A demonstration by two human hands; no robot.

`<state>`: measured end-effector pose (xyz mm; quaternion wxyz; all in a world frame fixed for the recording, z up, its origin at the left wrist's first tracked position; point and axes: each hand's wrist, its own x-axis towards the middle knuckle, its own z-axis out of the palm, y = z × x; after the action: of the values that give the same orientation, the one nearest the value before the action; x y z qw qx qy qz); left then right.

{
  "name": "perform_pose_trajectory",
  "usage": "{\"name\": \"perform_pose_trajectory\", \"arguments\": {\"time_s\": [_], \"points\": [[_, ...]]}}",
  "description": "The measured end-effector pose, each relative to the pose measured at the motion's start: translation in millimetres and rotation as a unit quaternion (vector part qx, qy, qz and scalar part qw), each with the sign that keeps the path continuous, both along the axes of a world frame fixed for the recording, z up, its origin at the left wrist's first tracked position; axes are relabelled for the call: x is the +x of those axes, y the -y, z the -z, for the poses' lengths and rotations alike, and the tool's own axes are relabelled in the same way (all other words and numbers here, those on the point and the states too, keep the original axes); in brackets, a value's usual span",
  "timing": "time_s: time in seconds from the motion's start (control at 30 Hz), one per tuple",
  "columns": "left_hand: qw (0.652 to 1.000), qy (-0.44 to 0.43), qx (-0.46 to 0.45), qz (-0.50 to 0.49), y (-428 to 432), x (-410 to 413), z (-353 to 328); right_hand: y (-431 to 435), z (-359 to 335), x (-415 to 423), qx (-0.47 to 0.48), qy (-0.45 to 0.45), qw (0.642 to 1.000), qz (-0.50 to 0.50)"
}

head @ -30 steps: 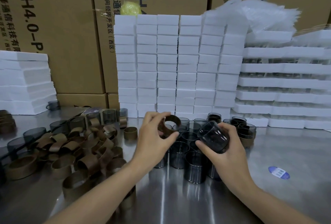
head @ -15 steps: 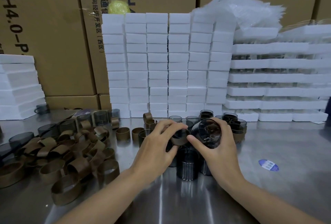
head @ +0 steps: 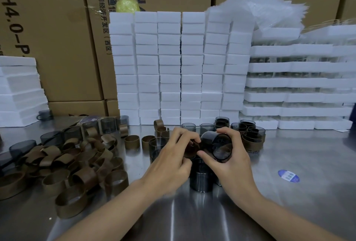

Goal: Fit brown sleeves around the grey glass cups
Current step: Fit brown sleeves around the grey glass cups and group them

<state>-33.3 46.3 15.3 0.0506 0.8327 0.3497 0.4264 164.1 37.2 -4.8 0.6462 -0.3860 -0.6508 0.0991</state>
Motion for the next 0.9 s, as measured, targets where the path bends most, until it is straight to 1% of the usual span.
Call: {"name": "perform_pose_trajectory", "arguments": {"time_s": [0.1,0.2,0.37,0.47,0.6,0.73,0.9], "points": [[0.999,0.027,0.017,0.017,0.4,1.5,0.5,1.1,0.4,0.2,-0.005,0.002,1.0,-0.002],[0.997,0.065,0.038,0.005,-0.9,2.8,-0.3,1.1,1.7,-1.3,-0.007,0.001,1.0,-0.013],[0.99,0.112,0.084,-0.029,-5.1,2.0,-1.4,-3.8,6.3,-0.2,0.037,0.03,0.999,0.021],[0.987,0.138,0.069,-0.046,-7.4,1.4,-0.7,-6.0,7.9,2.4,0.041,0.041,0.998,0.01],[0.985,0.164,0.041,-0.039,-9.3,1.1,-0.7,-6.1,6.9,2.3,0.067,0.084,0.994,0.011],[0.987,0.155,0.034,-0.038,-9.7,0.5,-2.0,-4.9,5.3,1.7,0.083,0.084,0.993,0.011],[0.993,0.092,0.073,-0.01,-6.6,2.2,-2.7,-5.3,6.1,1.1,0.083,0.1,0.992,0.008]]}}
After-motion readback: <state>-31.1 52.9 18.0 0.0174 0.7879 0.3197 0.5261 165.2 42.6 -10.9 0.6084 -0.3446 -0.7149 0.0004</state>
